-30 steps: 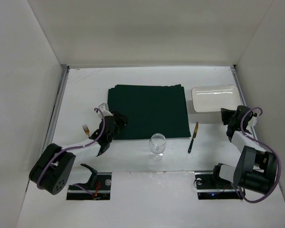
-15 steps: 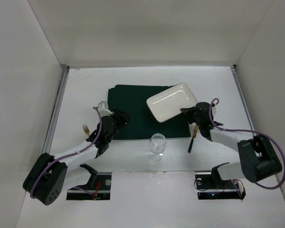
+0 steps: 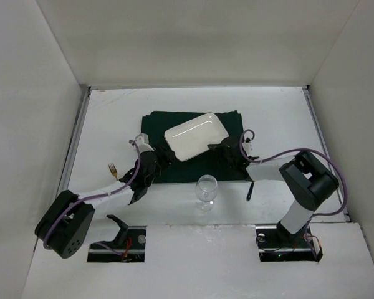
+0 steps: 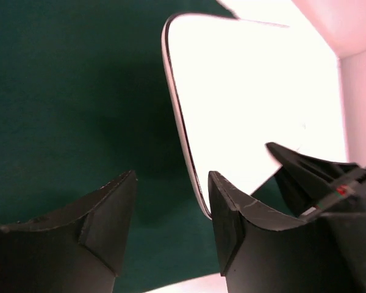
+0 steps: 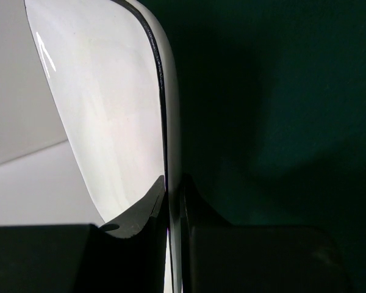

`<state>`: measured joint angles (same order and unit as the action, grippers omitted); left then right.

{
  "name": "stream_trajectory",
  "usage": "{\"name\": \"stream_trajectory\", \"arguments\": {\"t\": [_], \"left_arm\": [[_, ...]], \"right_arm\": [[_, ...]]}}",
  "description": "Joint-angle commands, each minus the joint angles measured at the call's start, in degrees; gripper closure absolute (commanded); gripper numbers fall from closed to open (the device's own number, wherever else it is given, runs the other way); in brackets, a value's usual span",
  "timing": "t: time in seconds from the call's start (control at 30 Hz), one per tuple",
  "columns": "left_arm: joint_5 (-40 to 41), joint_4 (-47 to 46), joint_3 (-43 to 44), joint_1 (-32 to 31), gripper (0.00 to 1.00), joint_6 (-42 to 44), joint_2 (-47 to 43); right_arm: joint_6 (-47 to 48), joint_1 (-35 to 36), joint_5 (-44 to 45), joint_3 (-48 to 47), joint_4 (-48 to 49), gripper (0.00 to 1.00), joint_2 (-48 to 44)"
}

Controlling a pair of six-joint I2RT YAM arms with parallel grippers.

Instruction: Set the dinner table for one person

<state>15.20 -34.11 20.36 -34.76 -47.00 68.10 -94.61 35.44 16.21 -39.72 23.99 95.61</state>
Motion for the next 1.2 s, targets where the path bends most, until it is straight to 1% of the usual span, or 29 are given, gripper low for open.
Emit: {"name": "stream_trajectory", "arguments": {"t": [0.0, 0.1, 0.27, 0.3, 0.33, 0.43, 0.53, 0.6, 0.7, 0.87, 0.97, 1.07, 1.13, 1.17], "left_arm": [[3.2, -0.3, 2.9, 0.3, 0.53, 0.0, 3.1], [4.4, -0.1, 4.5, 0.4, 0.54, 0.4, 6.9], [5.6, -0.7, 5.7, 0.7, 0.58, 0.5, 10.5], [5.8, -0.6, 5.9, 0.8, 0.58, 0.5, 10.8], [5.8, -0.5, 6.2, 0.9, 0.58, 0.6, 11.2], [6.2, -0.3, 6.9, 0.9, 0.60, 0.6, 12.3], [6.2, -0.2, 7.4, 0.9, 0.61, 0.6, 13.0], [6.6, -0.2, 7.7, 1.0, 0.62, 0.6, 13.7], [6.8, 0.9, 8.0, 1.3, 0.64, 0.6, 13.9], [6.9, 1.4, 8.6, 2.2, 0.68, 0.6, 15.0], [7.3, 1.9, 9.1, 2.0, 0.72, 0.8, 15.5], [6.9, 1.9, 9.5, 2.3, 0.76, 0.7, 15.9], [7.3, 2.3, 9.7, 2.3, 0.78, 0.9, 15.9], [7.3, 2.4, 9.8, 2.4, 0.78, 0.9, 16.1]], "right_arm": [[-7.9, 2.6, 4.2, -7.0, 15.0, 0.96, 0.5], [-9.4, 3.6, 4.5, -7.8, 13.9, 0.95, 2.7], [-9.5, 4.8, 5.1, -7.6, 13.3, 0.94, 4.4], [-9.4, 5.0, 5.4, -7.4, 13.2, 0.92, 4.5], [-9.0, 5.2, 5.4, -7.1, 13.1, 0.89, 4.6], [-7.9, 5.9, 5.0, -5.8, 12.9, 0.69, 4.2], [-6.6, 6.3, 3.7, -4.3, 12.2, 0.54, 3.5], [-5.1, 6.3, 1.7, -2.9, 12.2, 0.49, 2.7], [-1.7, 6.3, -0.3, 0.9, 11.9, 0.46, 0.1], [2.7, 4.6, -4.8, 8.5, 11.7, 0.44, -3.7], [7.7, 2.7, -7.7, 11.4, 11.4, 0.47, -5.8], [14.7, -0.3, -9.4, 11.2, 7.6, 0.52, -8.2], [22.2, -2.8, -9.9, 8.5, 3.2, 0.56, -8.9], [25.6, -3.6, -10.0, 7.0, 0.8, 0.56, -9.2]]}}
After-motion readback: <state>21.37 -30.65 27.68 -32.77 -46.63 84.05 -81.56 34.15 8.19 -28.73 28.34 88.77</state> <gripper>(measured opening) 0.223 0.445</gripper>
